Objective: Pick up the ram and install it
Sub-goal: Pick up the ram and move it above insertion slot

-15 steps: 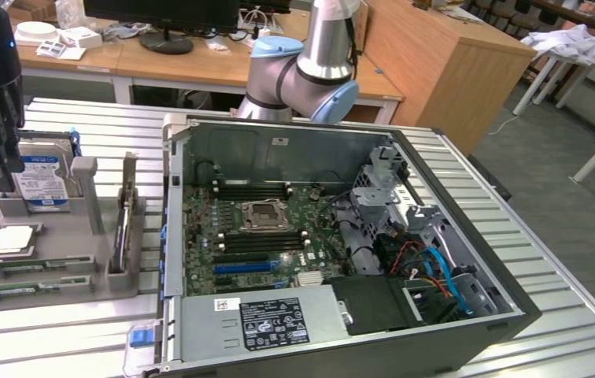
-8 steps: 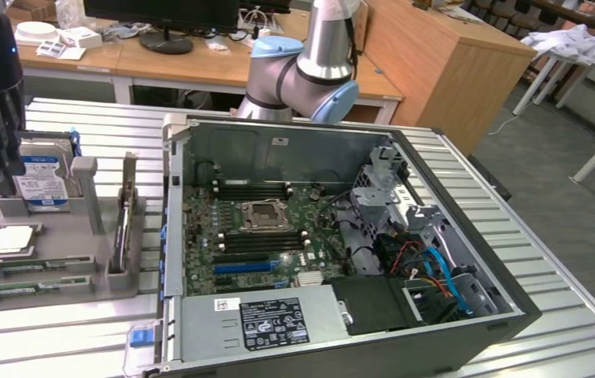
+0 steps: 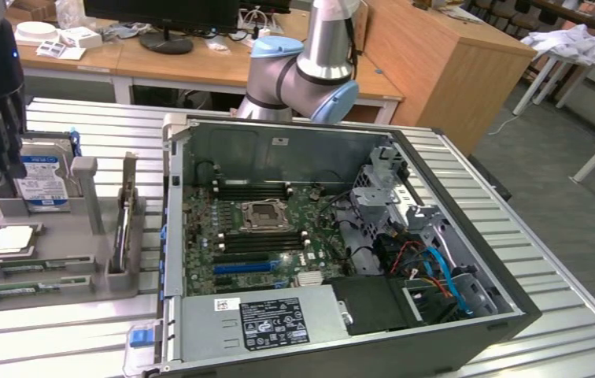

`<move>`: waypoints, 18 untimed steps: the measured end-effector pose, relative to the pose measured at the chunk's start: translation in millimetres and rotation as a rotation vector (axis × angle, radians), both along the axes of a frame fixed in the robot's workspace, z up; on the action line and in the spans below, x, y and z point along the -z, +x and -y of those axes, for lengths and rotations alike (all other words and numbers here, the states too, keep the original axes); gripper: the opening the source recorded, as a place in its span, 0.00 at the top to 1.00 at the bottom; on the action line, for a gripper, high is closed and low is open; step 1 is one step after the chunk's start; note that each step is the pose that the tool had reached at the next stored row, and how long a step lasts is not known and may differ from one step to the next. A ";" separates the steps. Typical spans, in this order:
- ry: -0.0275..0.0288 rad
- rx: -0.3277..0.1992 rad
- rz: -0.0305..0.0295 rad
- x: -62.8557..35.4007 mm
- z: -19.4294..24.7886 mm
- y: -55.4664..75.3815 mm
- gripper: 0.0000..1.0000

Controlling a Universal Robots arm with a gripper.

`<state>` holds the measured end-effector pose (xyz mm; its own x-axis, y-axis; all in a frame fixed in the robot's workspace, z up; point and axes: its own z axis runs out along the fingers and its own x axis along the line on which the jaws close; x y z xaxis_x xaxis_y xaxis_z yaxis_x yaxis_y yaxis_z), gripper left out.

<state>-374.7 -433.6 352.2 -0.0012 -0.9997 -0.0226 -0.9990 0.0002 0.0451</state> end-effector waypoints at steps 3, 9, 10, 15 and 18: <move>0.0001 0.000 0.0001 1.8 0.0 0.0 0.63; 0.0001 0.000 0.0001 5.2 0.0 0.0 0.63; 0.0001 0.000 0.0001 5.7 0.0 0.0 0.63; 0.0000 0.000 0.0001 7.1 0.0 0.0 0.63; 0.0001 0.000 0.0001 7.8 0.0 0.0 0.63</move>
